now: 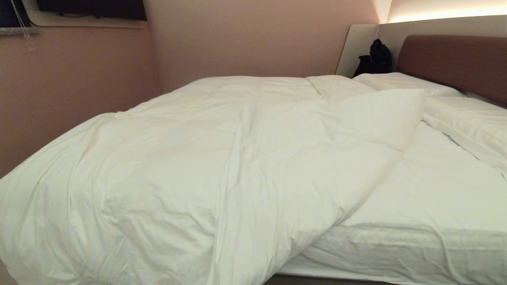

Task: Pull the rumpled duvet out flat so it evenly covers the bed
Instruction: Flatten the corners of the folded blanket

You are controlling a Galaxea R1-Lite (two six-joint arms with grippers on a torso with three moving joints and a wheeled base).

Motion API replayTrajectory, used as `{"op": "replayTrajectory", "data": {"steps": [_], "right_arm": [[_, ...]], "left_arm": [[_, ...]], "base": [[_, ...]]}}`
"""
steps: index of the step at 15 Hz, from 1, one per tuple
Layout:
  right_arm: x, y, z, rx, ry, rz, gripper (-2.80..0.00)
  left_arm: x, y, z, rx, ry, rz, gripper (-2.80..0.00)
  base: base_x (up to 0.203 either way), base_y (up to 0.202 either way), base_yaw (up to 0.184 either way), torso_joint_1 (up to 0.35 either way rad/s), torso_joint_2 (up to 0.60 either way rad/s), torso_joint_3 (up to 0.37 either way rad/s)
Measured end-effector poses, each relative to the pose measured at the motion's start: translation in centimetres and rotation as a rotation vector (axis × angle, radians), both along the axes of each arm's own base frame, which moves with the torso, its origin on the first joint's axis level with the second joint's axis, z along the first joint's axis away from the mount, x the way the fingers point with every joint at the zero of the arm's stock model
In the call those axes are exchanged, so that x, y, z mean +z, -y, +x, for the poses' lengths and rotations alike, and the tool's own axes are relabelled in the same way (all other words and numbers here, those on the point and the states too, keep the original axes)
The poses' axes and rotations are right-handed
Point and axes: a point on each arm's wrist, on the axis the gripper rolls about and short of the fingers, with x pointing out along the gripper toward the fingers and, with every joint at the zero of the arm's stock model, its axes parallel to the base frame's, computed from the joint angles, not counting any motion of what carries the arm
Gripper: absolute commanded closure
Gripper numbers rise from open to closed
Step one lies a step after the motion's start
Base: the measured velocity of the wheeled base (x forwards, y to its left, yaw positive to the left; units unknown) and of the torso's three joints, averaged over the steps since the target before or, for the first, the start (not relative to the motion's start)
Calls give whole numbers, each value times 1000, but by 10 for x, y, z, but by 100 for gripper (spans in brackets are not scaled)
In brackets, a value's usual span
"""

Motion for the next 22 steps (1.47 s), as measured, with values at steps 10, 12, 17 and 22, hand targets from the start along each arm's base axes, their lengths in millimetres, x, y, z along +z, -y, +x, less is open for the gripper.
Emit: {"op": "replayTrajectory", "data": {"steps": [10,12,17,22], "right_arm": [[0,0,0,0,0,0,0],[0,0,0,0,0,0,0],[0,0,0,0,0,0,0],[0,0,0,0,0,0,0]], "left_arm": [[0,0,0,0,0,2,0],[0,0,0,0,0,2,0],[0,0,0,-1,-2,3,0],[0,0,0,0,0,1,0]], "base": [[0,62,-2,1,1,1],[0,197,-1,0,0,3],[0,196,-1,1,3,4],[0,195,-1,4,2,1]]}}
